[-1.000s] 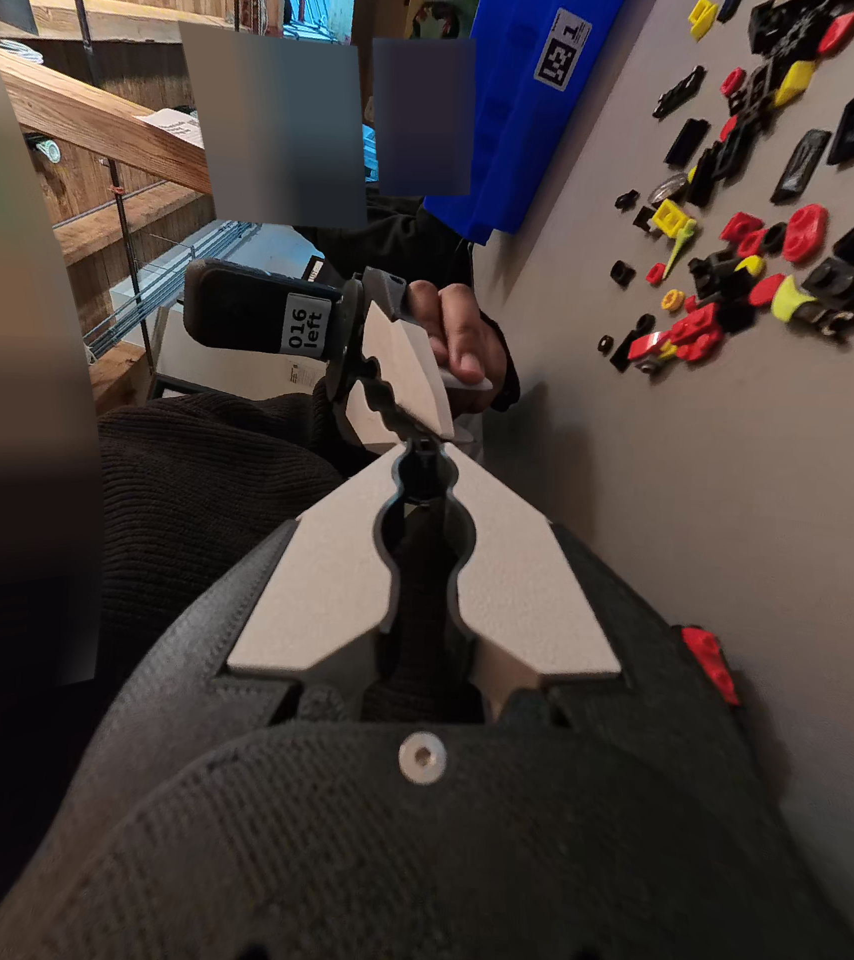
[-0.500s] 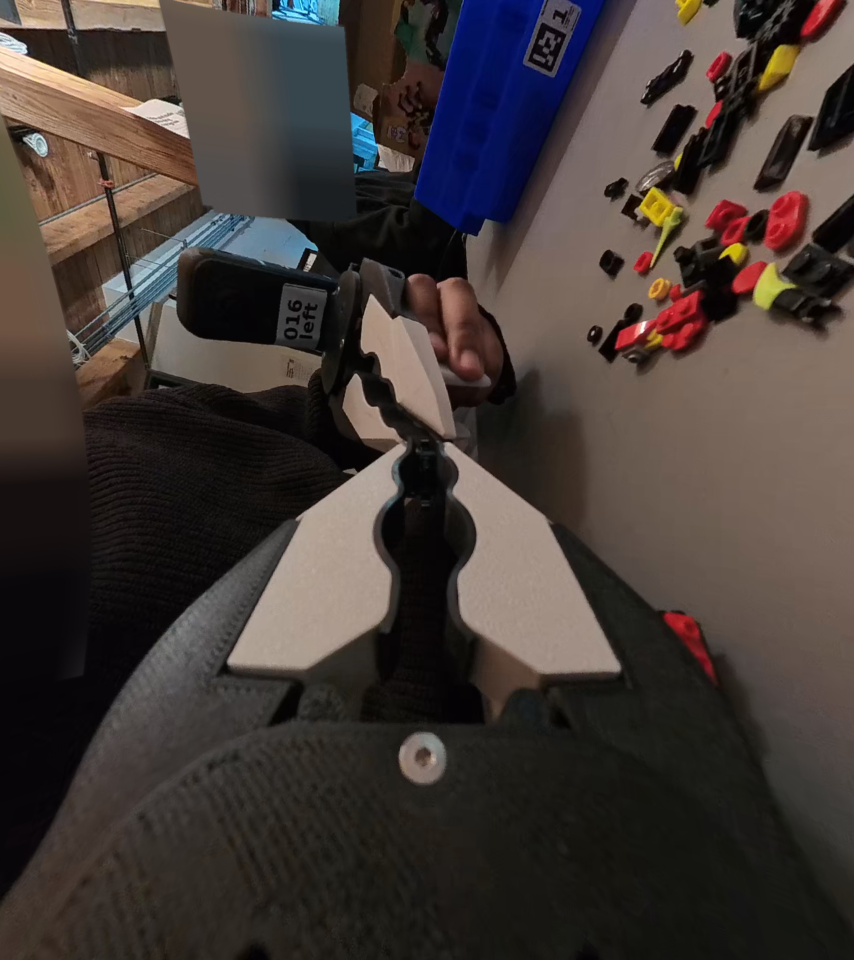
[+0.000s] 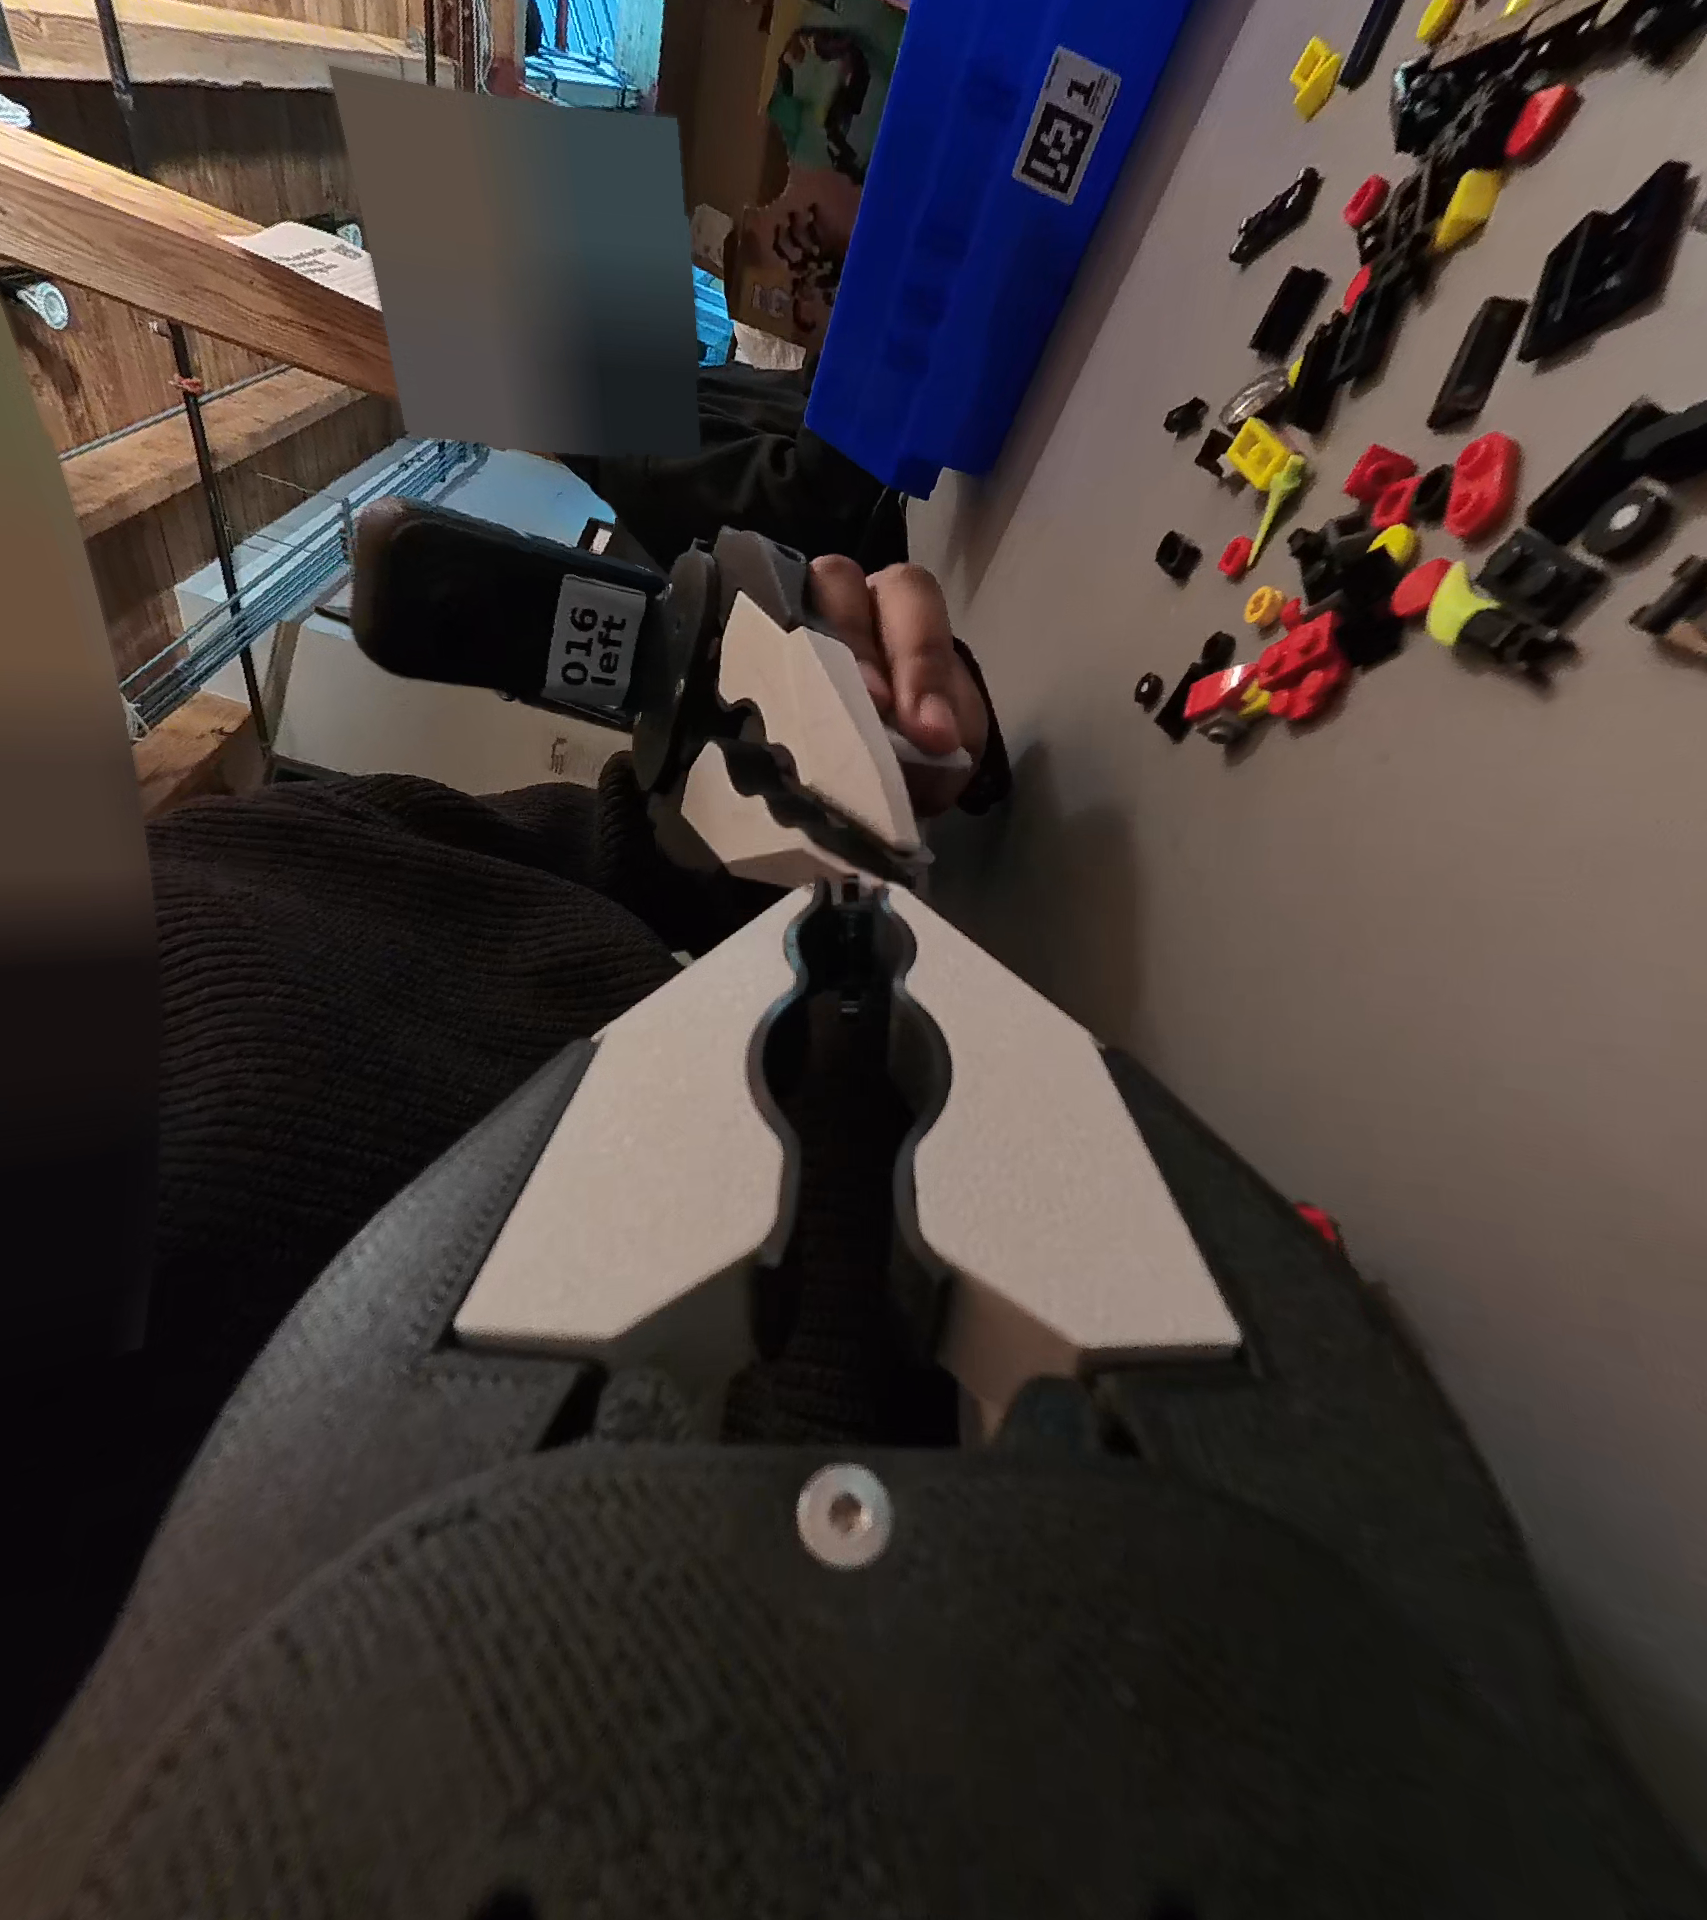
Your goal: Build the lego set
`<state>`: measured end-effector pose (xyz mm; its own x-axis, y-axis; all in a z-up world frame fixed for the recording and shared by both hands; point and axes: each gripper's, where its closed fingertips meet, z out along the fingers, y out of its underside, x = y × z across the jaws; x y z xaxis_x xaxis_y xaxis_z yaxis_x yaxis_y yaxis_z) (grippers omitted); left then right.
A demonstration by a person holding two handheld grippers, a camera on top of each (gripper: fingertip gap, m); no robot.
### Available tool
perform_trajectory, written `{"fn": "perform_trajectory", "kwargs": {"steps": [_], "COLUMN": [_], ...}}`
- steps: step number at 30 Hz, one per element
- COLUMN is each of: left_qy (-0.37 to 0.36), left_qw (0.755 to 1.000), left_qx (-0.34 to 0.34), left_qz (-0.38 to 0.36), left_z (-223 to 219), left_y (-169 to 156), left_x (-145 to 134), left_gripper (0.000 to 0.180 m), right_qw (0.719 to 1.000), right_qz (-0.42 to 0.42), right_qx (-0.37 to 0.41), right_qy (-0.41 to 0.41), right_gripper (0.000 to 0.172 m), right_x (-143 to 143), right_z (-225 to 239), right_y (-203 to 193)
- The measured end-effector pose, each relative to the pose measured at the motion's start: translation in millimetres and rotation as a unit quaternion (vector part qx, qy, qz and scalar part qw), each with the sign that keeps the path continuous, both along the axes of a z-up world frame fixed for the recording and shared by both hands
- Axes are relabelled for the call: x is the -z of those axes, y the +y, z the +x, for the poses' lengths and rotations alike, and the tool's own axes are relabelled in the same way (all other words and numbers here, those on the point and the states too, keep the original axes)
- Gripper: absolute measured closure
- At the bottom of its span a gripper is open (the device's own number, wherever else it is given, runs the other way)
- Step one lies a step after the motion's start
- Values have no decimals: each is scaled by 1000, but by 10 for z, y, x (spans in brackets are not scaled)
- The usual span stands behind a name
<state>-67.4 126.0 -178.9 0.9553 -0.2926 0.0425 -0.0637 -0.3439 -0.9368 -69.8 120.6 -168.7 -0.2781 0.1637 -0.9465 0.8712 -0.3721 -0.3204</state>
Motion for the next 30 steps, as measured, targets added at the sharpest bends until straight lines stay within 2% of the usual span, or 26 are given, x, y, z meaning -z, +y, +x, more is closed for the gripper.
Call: {"fn": "perform_trajectory", "kwargs": {"steps": [9,17,26,30], "left_qy": [-42,-4,-38,-25], "left_qw": [999,1000,999,999], "left_qx": [-15,-10,-18,-17], "left_qz": [-2,-11,-21,-27], "left_z": [-100,-77,-139,-120], "left_y": [14,27,43,48], "left_x": [-23,32,37,62], "left_gripper": [175,173,170,167], "right_qw": [999,993,990,990], "right_qz": [-15,-76,-69,-52], "right_qx": [34,82,103,105], "right_qy": [20,39,61,82], "right_gripper": [166,166,166,166], "right_x": [-73,-210,-243,-272], "right_z": [-77,-178,-215,-216], "right_y": [154,386,437,376]}}
